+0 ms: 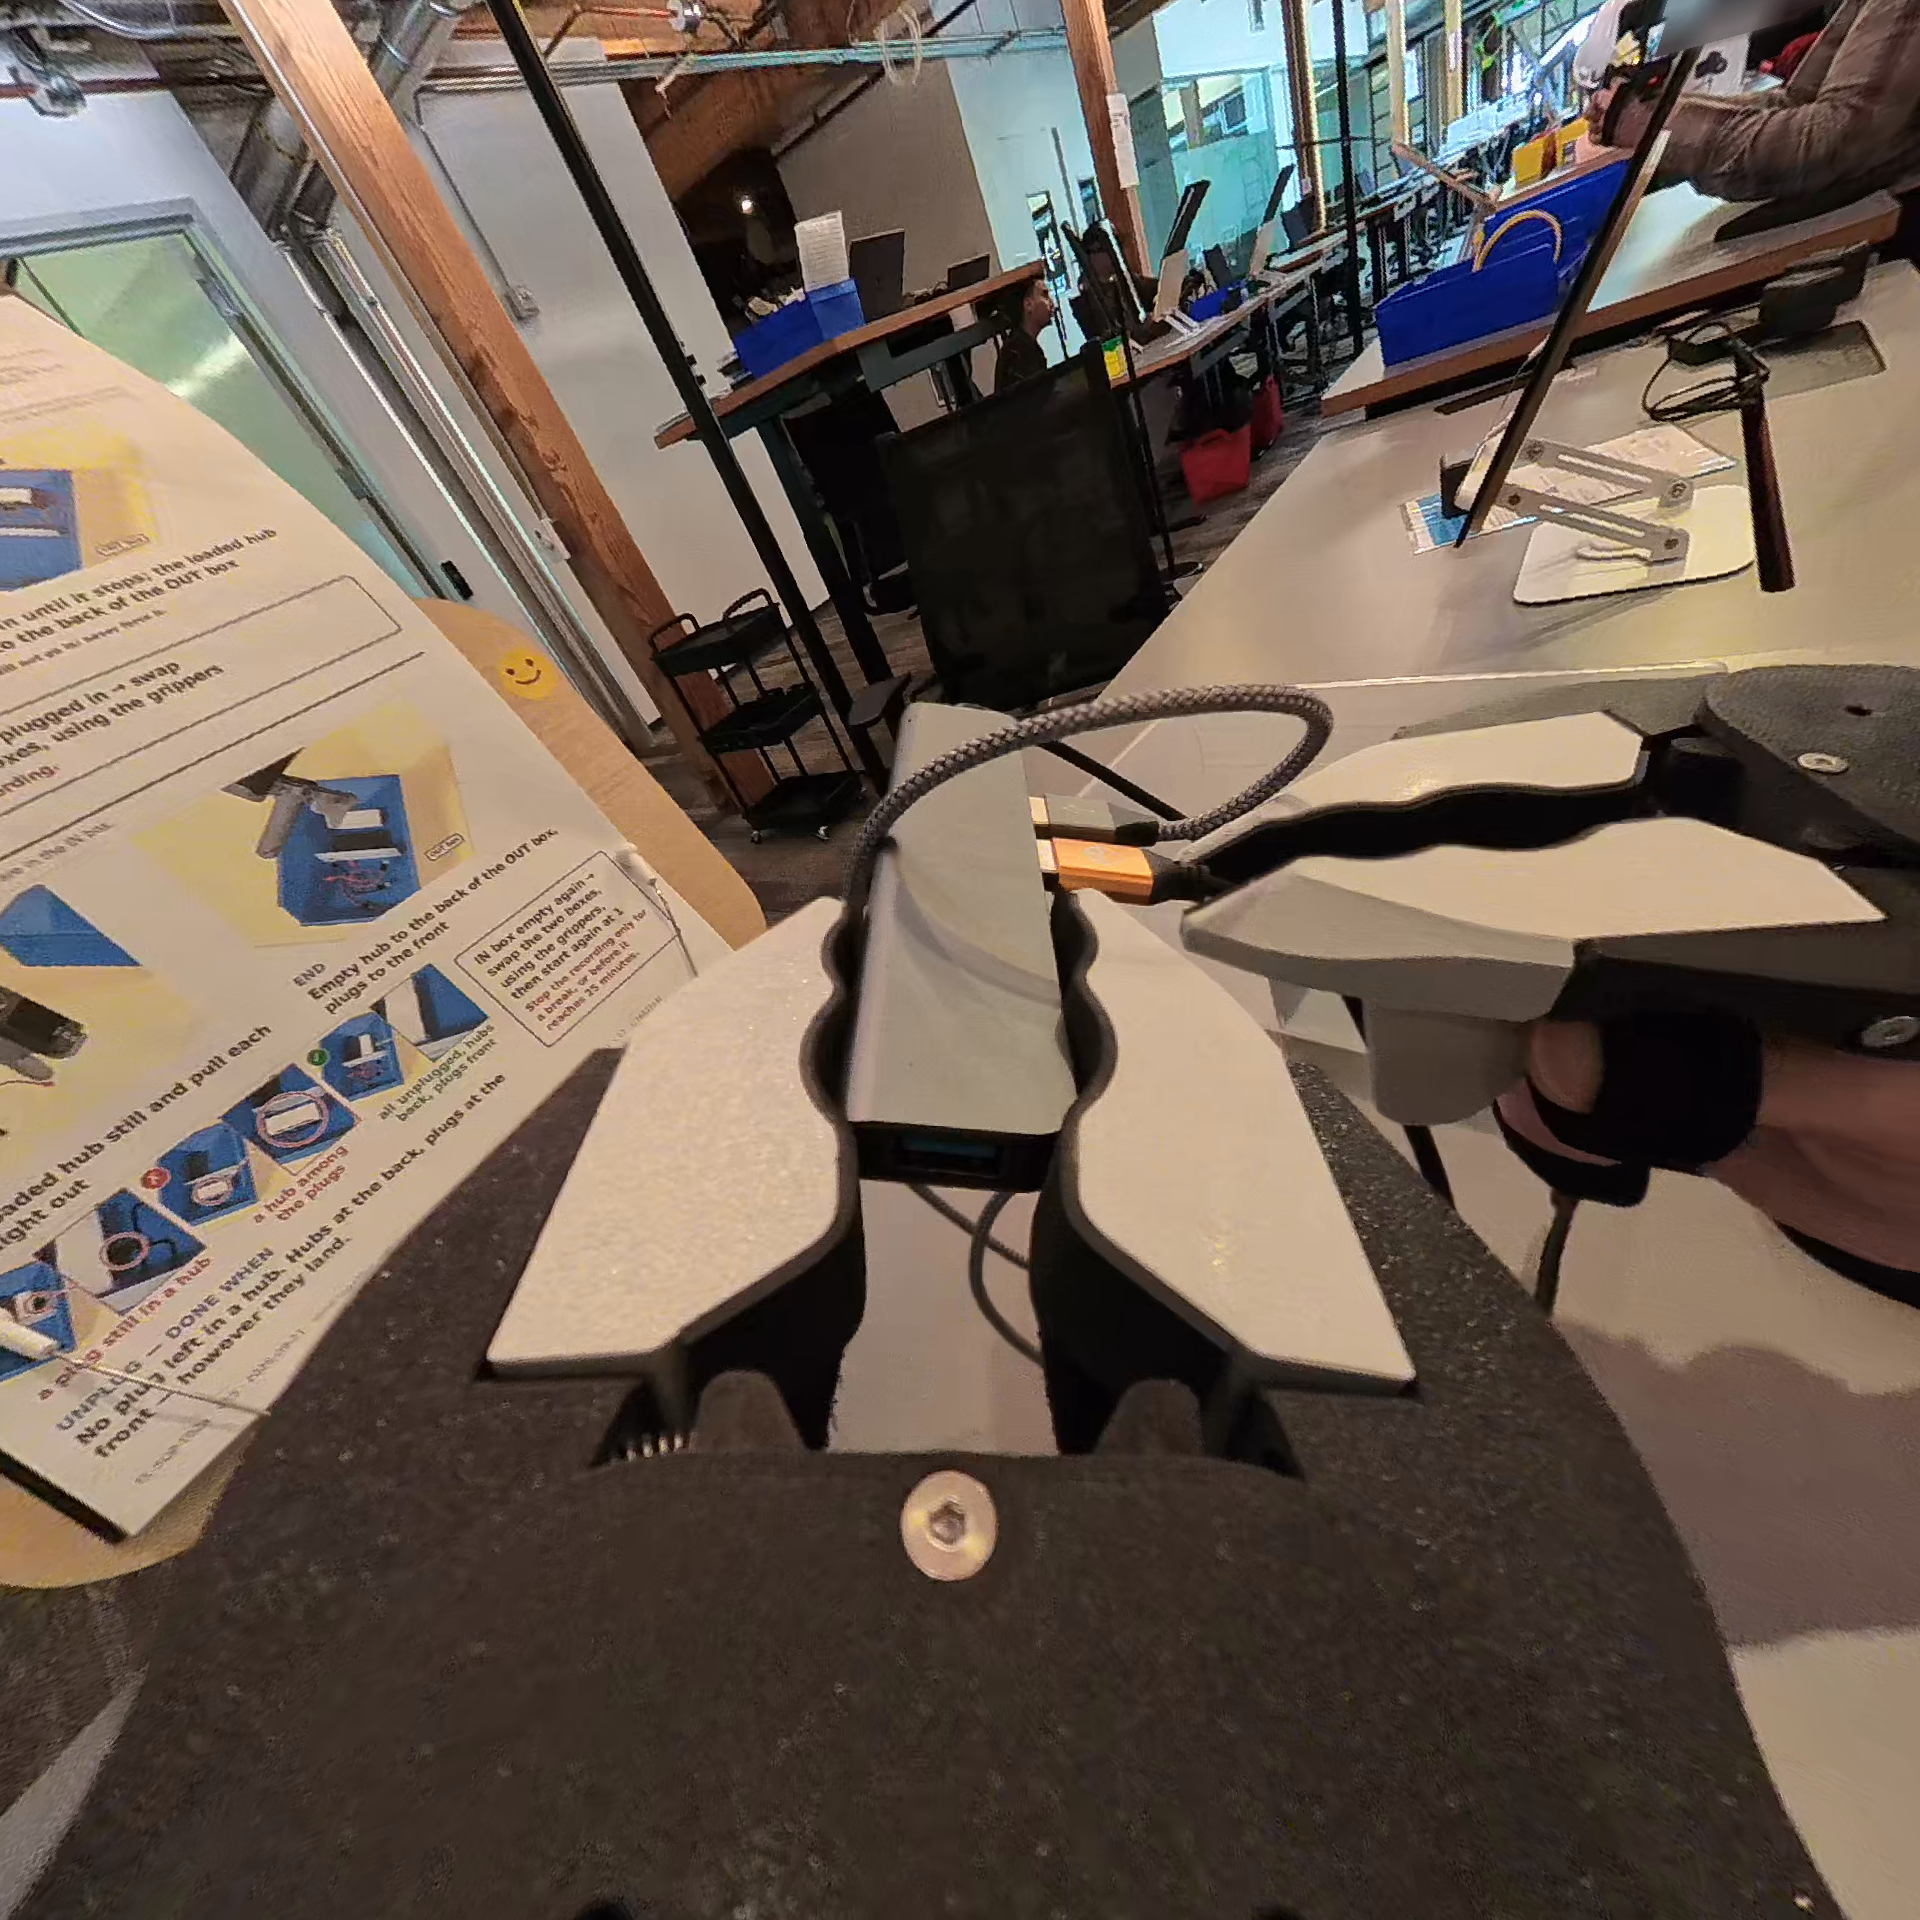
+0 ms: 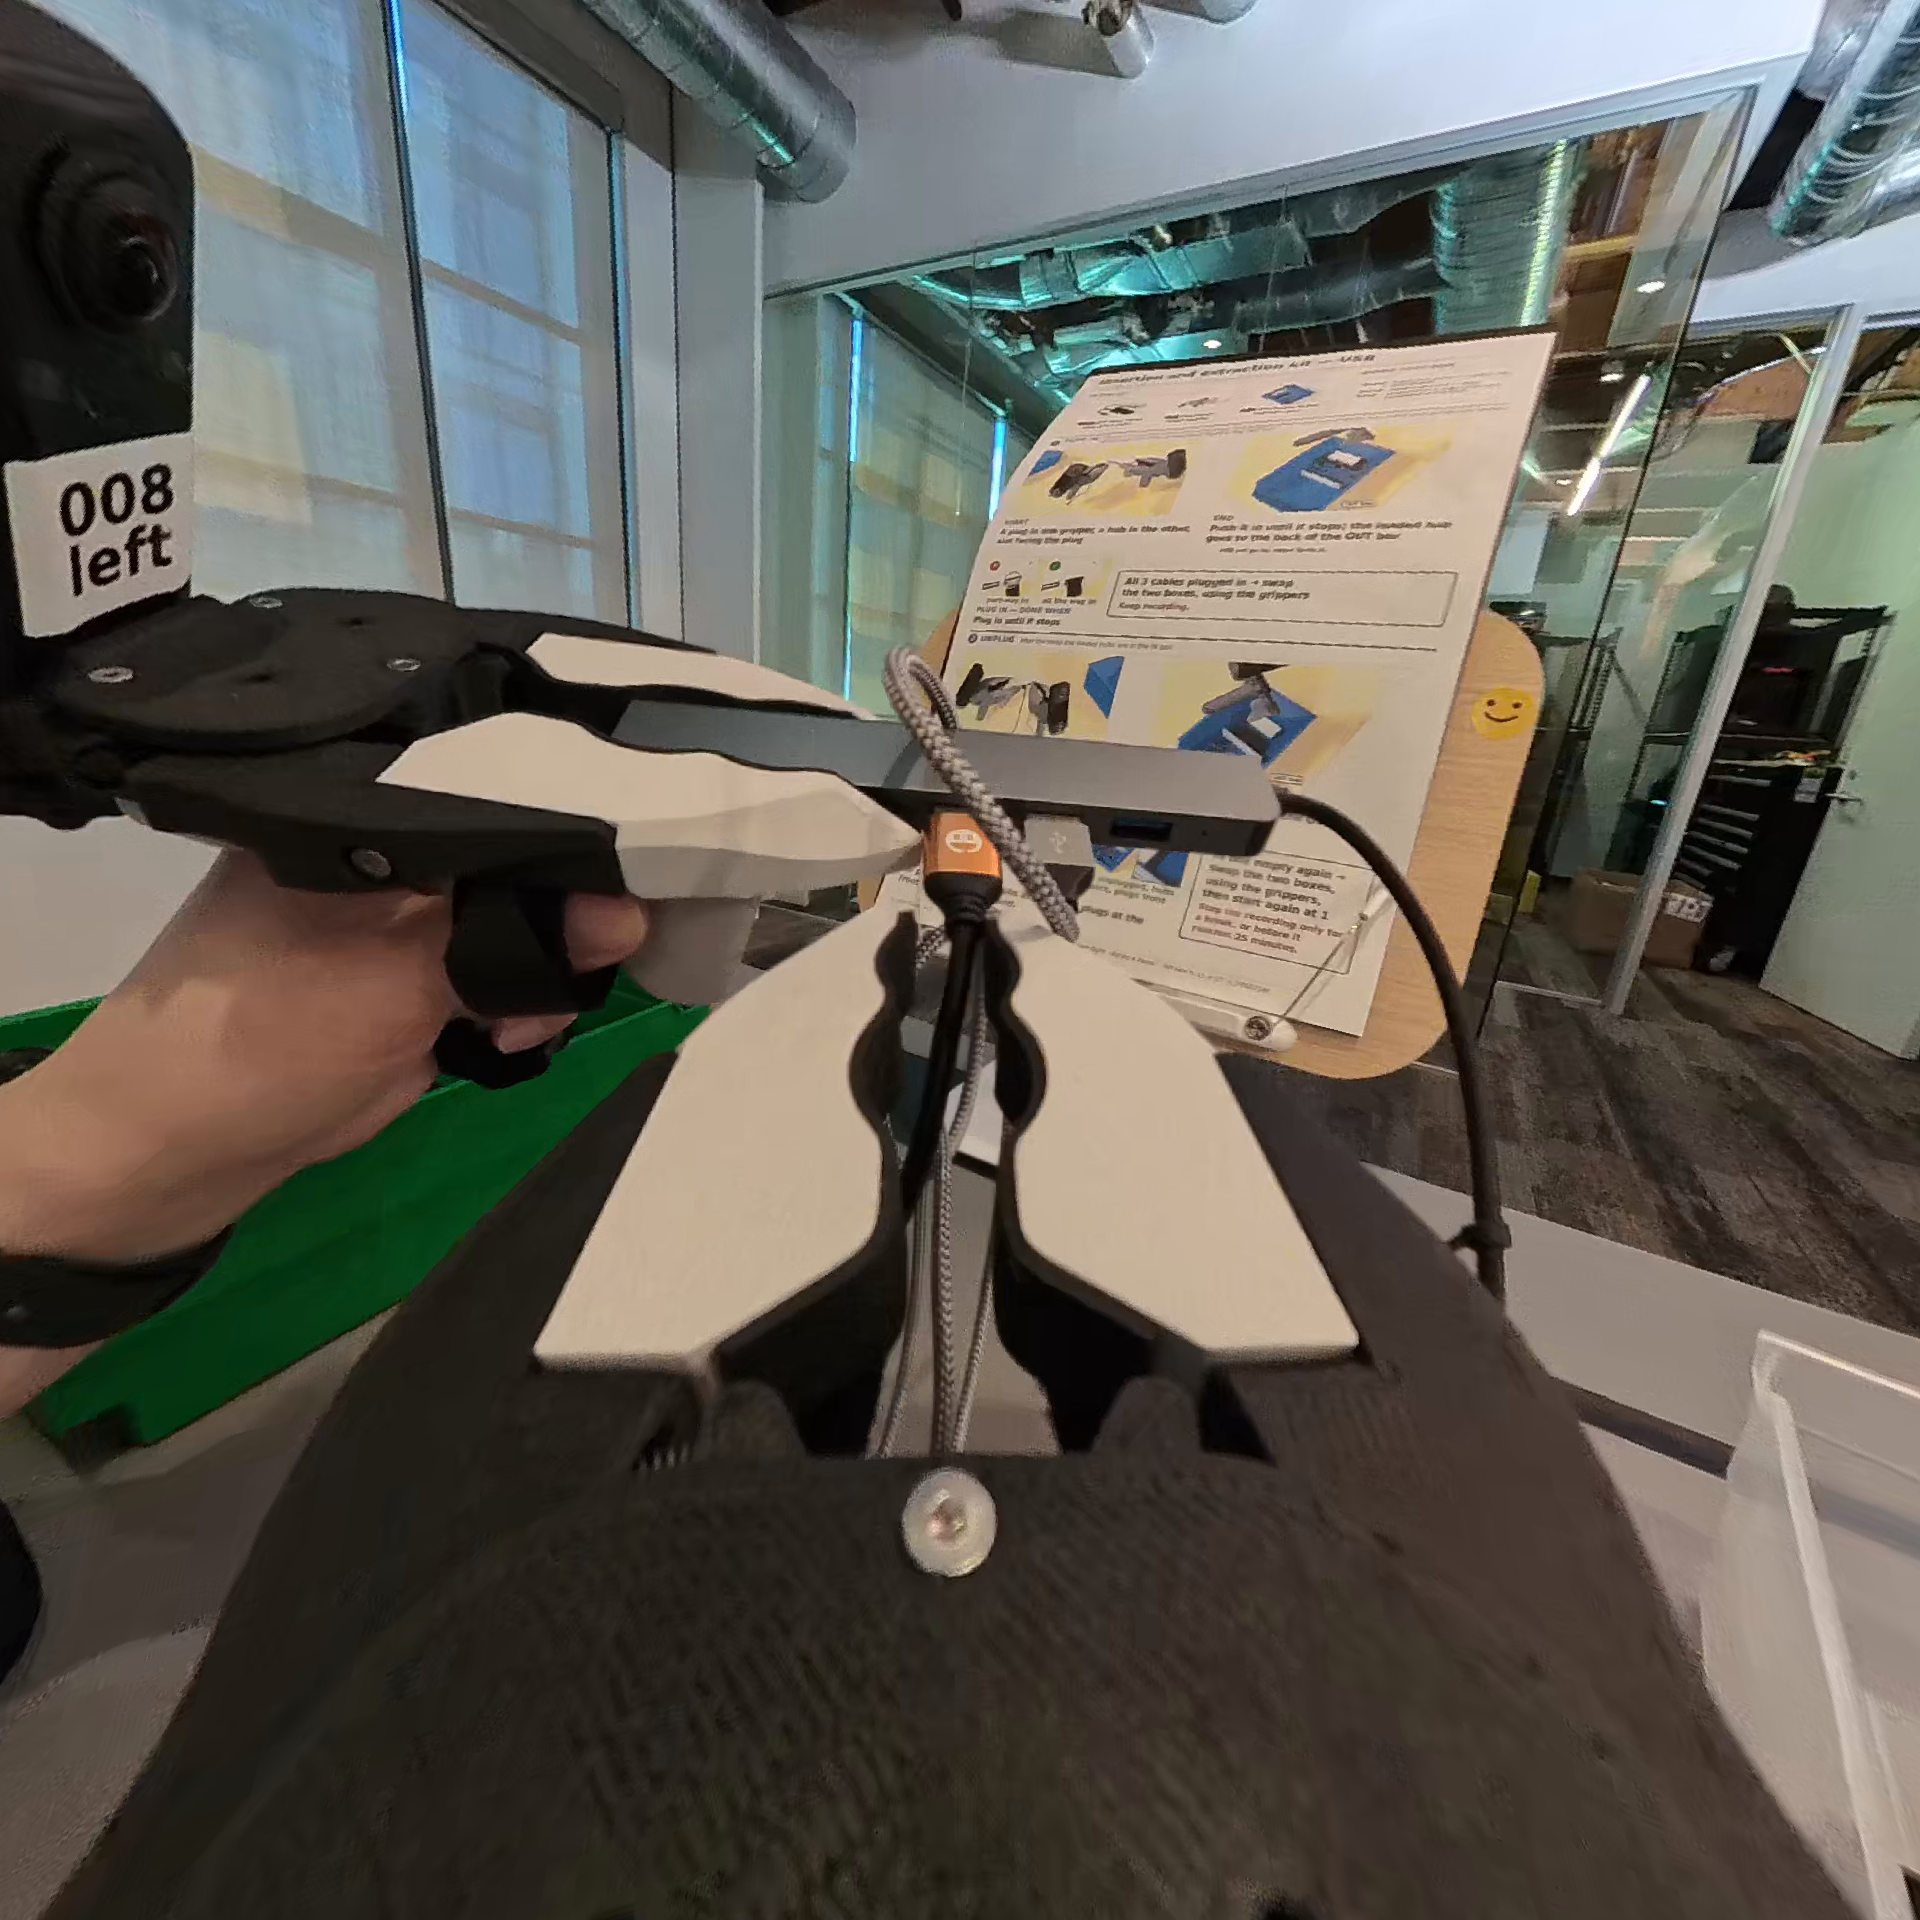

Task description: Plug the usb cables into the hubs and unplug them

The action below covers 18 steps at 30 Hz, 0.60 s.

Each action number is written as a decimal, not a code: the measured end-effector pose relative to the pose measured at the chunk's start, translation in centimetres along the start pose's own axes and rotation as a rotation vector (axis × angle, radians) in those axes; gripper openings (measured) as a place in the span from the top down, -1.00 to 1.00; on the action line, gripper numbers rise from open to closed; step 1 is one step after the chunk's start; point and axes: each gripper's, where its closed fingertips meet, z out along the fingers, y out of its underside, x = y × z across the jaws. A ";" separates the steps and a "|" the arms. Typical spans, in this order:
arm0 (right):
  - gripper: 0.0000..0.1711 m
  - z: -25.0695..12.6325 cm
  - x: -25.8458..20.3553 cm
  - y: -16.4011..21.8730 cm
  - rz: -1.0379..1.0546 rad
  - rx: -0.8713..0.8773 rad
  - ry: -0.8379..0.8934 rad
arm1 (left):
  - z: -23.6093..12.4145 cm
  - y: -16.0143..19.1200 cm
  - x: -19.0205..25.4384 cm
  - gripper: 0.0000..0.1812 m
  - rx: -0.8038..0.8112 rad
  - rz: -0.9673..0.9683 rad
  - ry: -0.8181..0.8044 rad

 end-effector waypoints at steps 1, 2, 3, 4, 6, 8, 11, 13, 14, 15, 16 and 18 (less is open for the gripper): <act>0.91 -0.1 0.3 0.0 0.007 0.006 0.013 | 0.1 0.1 0.1 0.61 -0.001 -0.006 0.006; 0.91 -0.1 0.4 0.1 0.009 0.013 0.015 | 0.2 0.1 0.2 0.61 -0.003 -0.008 0.011; 0.91 -0.2 0.4 0.2 0.013 0.012 0.013 | 0.2 0.2 0.2 0.61 -0.005 -0.009 0.012; 0.91 -0.2 0.5 0.3 0.017 0.012 0.014 | 0.3 0.3 0.3 0.61 -0.007 -0.010 0.014; 0.91 -0.2 0.6 0.4 0.024 0.011 0.018 | 0.5 0.4 0.4 0.61 -0.007 -0.018 0.020; 0.91 -0.2 0.6 0.6 0.020 -0.002 0.014 | 0.5 0.6 0.4 0.61 -0.013 -0.023 0.024; 0.91 -0.3 0.7 0.6 0.039 -0.011 0.001 | 0.6 0.7 0.4 0.61 -0.009 -0.025 0.023; 0.91 -0.3 0.7 0.7 0.049 -0.012 -0.003 | 0.6 0.7 0.4 0.61 -0.010 -0.014 0.018; 0.92 -0.3 0.7 0.7 0.046 -0.011 -0.001 | 0.6 0.7 0.4 0.61 -0.011 -0.010 0.016; 0.92 -0.3 0.7 0.7 0.039 -0.011 0.004 | 0.6 0.7 0.4 0.61 -0.012 -0.008 0.013; 0.92 -0.3 0.6 0.7 0.030 -0.009 0.009 | 0.6 0.7 0.4 0.61 -0.012 -0.007 0.011; 0.92 -0.3 0.6 0.6 0.020 -0.006 0.014 | 0.6 0.6 0.3 0.61 -0.009 -0.003 0.008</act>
